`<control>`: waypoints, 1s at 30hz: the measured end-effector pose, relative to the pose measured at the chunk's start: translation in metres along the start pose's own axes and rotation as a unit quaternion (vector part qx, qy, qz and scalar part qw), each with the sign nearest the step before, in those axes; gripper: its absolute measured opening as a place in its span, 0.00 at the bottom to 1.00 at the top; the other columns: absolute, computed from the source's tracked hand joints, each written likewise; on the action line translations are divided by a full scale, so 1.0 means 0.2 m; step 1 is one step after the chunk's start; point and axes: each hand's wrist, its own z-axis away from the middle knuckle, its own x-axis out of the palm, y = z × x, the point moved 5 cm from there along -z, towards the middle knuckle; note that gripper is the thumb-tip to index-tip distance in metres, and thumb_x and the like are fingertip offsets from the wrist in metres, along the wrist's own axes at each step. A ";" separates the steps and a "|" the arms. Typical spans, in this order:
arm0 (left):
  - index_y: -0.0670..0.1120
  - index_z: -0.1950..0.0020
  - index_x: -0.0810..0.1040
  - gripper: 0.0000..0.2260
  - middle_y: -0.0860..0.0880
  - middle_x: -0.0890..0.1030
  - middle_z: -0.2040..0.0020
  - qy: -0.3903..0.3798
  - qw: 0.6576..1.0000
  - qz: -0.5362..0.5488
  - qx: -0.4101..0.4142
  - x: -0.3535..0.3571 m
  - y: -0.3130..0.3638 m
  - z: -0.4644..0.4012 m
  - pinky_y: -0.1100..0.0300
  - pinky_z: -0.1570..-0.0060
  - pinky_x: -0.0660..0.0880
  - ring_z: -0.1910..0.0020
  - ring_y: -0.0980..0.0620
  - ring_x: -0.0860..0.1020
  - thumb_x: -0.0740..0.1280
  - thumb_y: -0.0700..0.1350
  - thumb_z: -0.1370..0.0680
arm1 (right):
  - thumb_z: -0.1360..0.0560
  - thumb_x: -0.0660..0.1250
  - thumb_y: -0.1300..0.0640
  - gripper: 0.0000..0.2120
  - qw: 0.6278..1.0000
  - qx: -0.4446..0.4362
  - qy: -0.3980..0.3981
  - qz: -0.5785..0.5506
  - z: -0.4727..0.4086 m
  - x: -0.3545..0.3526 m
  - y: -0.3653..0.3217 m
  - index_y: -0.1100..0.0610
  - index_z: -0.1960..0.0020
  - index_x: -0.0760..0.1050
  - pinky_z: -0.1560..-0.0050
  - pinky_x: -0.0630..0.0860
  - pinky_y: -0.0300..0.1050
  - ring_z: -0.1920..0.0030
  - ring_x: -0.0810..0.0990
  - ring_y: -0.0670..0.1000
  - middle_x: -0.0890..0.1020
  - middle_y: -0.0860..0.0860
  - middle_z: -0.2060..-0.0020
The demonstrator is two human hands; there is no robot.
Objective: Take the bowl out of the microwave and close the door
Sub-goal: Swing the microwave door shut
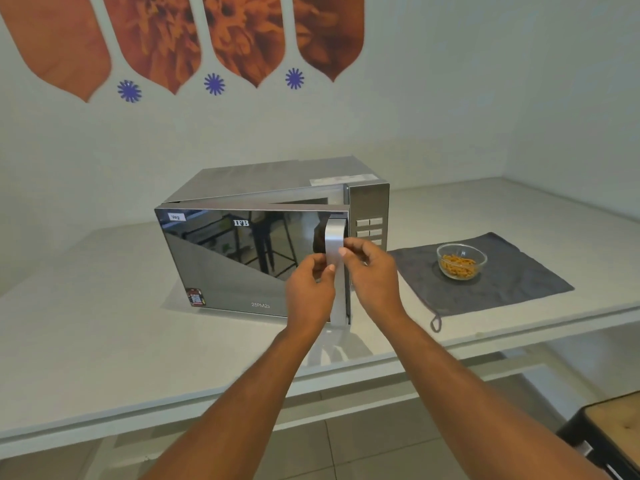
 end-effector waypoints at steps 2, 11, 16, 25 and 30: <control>0.48 0.42 0.81 0.08 0.55 0.82 0.54 -0.001 1.000 -0.002 0.003 0.04 -0.01 -0.06 0.67 0.53 0.75 0.55 0.61 0.80 0.68 0.45 0.20 | 0.21 0.68 0.58 0.11 1.000 0.007 0.003 0.012 -0.06 0.02 0.03 0.55 0.39 0.80 0.45 0.78 0.40 0.47 0.81 0.46 0.84 0.49 0.47; 0.47 0.38 0.80 0.11 0.47 0.85 0.45 -0.008 0.999 -0.053 0.006 0.19 -0.05 -0.29 0.54 0.42 0.79 0.49 0.52 0.81 0.66 0.47 0.19 | 0.22 0.69 0.56 0.11 0.994 0.033 0.037 0.099 -0.35 0.07 0.20 0.51 0.40 0.81 0.53 0.71 0.34 0.53 0.79 0.45 0.84 0.47 0.48; 0.46 0.39 0.81 0.10 0.47 0.85 0.46 -0.006 0.998 -0.060 0.020 0.24 -0.06 -0.40 0.54 0.41 0.79 0.52 0.55 0.79 0.67 0.46 0.20 | 0.23 0.70 0.56 0.09 0.992 0.027 0.034 0.116 -0.48 0.09 0.26 0.50 0.43 0.82 0.59 0.70 0.29 0.56 0.78 0.45 0.80 0.41 0.55; 0.45 0.39 0.81 0.11 0.46 0.85 0.47 -0.002 0.998 -0.060 0.018 0.28 -0.10 -0.47 0.51 0.40 0.80 0.50 0.50 0.81 0.68 0.44 0.20 | 0.23 0.71 0.58 0.11 0.993 0.008 0.029 0.117 -0.56 0.10 0.30 0.51 0.41 0.82 0.59 0.68 0.28 0.56 0.79 0.44 0.84 0.46 0.51; 0.45 0.41 0.81 0.09 0.47 0.84 0.49 0.004 0.998 -0.065 0.015 0.30 -0.10 -0.49 0.51 0.41 0.80 0.53 0.51 0.80 0.68 0.43 0.20 | 0.23 0.71 0.58 0.13 0.992 0.012 0.024 0.120 -0.58 0.11 0.32 0.51 0.40 0.81 0.54 0.72 0.34 0.53 0.79 0.46 0.85 0.49 0.47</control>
